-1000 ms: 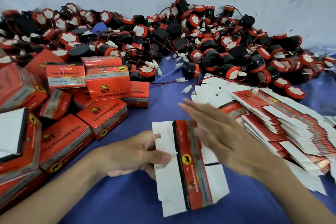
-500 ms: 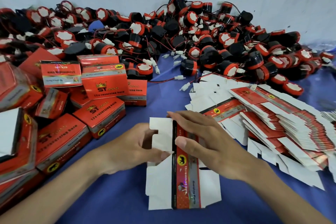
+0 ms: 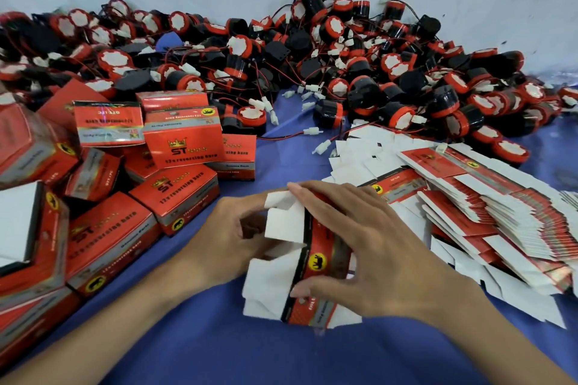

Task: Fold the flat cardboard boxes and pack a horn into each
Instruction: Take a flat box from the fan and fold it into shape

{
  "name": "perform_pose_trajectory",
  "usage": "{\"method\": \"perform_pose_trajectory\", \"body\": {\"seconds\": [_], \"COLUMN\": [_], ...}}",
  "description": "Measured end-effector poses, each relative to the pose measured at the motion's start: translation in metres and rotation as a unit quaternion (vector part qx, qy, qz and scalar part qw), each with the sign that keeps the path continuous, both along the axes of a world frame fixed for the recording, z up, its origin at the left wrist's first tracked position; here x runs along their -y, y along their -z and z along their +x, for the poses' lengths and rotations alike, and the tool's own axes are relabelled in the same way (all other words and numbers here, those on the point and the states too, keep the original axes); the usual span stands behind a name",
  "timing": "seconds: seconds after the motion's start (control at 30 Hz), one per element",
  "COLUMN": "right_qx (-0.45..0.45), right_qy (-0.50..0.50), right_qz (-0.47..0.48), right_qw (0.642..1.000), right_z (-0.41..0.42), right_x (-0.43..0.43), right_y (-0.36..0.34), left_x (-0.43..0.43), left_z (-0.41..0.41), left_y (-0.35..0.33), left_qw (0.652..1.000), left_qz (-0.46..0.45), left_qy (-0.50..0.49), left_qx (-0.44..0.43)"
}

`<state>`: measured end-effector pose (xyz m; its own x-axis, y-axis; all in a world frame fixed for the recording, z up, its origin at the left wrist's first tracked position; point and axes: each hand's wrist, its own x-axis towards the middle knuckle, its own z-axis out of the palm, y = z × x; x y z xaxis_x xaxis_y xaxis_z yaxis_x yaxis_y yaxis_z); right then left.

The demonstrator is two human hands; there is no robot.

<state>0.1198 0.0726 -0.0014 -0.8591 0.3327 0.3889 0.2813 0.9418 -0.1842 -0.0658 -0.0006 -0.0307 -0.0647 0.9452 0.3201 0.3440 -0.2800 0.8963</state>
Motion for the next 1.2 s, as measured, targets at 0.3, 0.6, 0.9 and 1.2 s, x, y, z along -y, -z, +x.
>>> {"method": "perform_pose_trajectory", "body": {"seconds": [0.3, 0.6, 0.9, 1.2], "right_qx": [-0.044, -0.046, -0.255, -0.333], "right_qy": [0.026, 0.027, 0.141, 0.039], "right_qz": [-0.013, 0.063, -0.23, -0.344], "right_qw": [0.999, 0.997, 0.929, 0.877], "right_z": [-0.001, -0.008, 0.001, -0.013], "right_x": [0.007, 0.018, 0.003, 0.021], "right_y": [-0.01, -0.01, -0.026, -0.005], "left_x": [-0.002, -0.002, -0.004, 0.012], "left_z": [0.007, 0.011, 0.021, 0.04], "left_y": [0.0, -0.001, -0.02, -0.012], "left_qw": [0.988, 0.977, 0.93, 0.968], "left_qz": [0.074, 0.095, 0.128, 0.115], "left_qy": [-0.134, -0.185, -0.146, -0.071], "left_qx": [-0.022, -0.044, 0.311, 0.214]}}
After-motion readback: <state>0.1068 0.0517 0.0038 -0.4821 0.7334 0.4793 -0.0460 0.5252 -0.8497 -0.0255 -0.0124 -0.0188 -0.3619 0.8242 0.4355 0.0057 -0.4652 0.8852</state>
